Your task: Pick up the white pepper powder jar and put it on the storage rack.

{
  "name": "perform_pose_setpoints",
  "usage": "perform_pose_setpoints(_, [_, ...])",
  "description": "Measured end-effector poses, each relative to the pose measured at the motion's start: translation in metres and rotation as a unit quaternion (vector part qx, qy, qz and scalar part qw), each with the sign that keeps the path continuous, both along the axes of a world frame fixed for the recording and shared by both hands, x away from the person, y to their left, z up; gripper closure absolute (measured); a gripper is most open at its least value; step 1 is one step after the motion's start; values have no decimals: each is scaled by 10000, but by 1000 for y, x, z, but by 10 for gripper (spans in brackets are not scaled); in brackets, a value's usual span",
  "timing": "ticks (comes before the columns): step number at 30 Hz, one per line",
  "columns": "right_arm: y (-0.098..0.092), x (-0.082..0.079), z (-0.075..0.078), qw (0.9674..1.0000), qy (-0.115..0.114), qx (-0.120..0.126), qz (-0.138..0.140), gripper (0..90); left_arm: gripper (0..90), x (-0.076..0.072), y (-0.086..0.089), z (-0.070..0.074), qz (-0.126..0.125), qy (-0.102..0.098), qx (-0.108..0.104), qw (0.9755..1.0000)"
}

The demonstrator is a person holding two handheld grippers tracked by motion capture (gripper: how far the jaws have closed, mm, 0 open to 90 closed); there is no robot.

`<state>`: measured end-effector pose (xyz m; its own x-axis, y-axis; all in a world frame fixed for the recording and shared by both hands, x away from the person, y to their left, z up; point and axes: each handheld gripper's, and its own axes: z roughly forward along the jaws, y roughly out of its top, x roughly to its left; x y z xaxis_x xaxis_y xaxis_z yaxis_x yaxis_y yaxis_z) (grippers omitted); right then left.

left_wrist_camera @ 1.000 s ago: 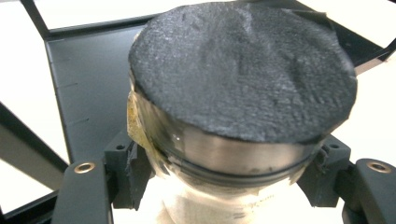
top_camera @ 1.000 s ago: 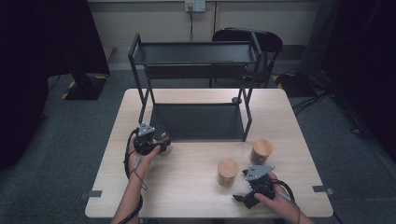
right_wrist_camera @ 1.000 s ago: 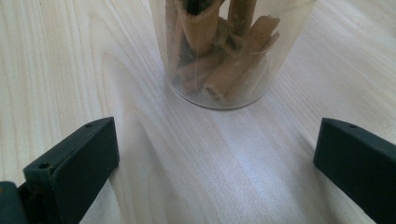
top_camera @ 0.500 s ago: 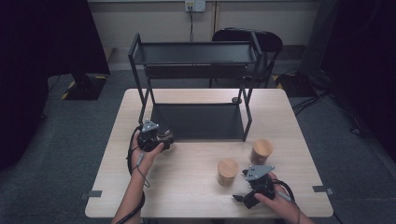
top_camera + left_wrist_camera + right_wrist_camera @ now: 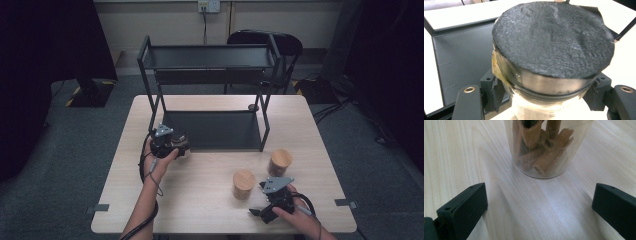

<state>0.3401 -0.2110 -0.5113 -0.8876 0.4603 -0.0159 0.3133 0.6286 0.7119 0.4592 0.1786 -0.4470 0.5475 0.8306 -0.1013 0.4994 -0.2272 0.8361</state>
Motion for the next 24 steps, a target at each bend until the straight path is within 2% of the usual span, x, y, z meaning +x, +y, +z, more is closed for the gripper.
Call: perform_pose_setpoints(24, [0,0,0,10000,2,1,-1,0,307,22,-12,1,127,-58,38,9999])
